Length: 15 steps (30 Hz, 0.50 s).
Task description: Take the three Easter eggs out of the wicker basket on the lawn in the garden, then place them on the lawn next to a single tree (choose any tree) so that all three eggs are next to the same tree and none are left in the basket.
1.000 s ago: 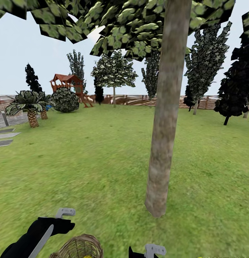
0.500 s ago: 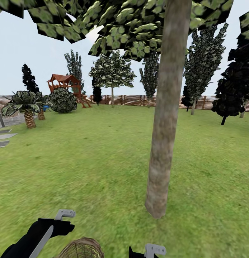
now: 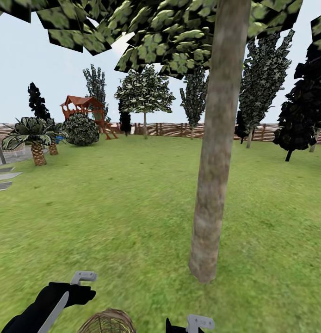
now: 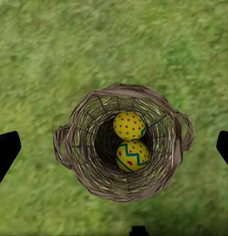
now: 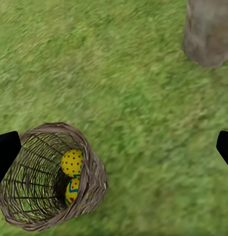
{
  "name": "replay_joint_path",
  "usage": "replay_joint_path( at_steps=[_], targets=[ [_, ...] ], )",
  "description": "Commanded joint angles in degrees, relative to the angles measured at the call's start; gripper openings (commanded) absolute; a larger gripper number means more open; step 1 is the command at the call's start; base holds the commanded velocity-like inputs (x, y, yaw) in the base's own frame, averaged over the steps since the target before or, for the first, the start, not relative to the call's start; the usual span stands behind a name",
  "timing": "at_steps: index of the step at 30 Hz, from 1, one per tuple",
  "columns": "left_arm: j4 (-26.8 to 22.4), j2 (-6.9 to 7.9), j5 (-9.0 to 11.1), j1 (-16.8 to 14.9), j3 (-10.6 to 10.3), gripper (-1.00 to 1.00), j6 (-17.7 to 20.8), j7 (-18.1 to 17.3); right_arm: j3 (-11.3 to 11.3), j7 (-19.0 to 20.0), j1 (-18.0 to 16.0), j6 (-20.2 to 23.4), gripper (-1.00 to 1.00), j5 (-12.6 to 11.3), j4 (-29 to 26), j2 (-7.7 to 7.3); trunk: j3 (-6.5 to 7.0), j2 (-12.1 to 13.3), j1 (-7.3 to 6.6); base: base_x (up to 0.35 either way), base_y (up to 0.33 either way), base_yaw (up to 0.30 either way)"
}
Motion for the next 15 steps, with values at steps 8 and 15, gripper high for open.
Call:
replay_joint_path(
  at_steps=[8,15],
  targets=[
    [-0.01,-0.13,0.24,-0.02,-0.13,1.0,0.22,0.19,0.02,-0.32,0.01,0.25,1.0,-0.26,-0.11,0.0,-0.01,-0.03,0.03,0.017,0.013,0.0],
    [0.46,-0.22,0.2,-0.02,-0.03,1.0,0.23,0.19,0.04,-0.32,0.01,0.23,1.0,-0.26,-0.11,0.0,-0.01,-0.03,0.03,0.002,0.001,0.0]
  ],
)
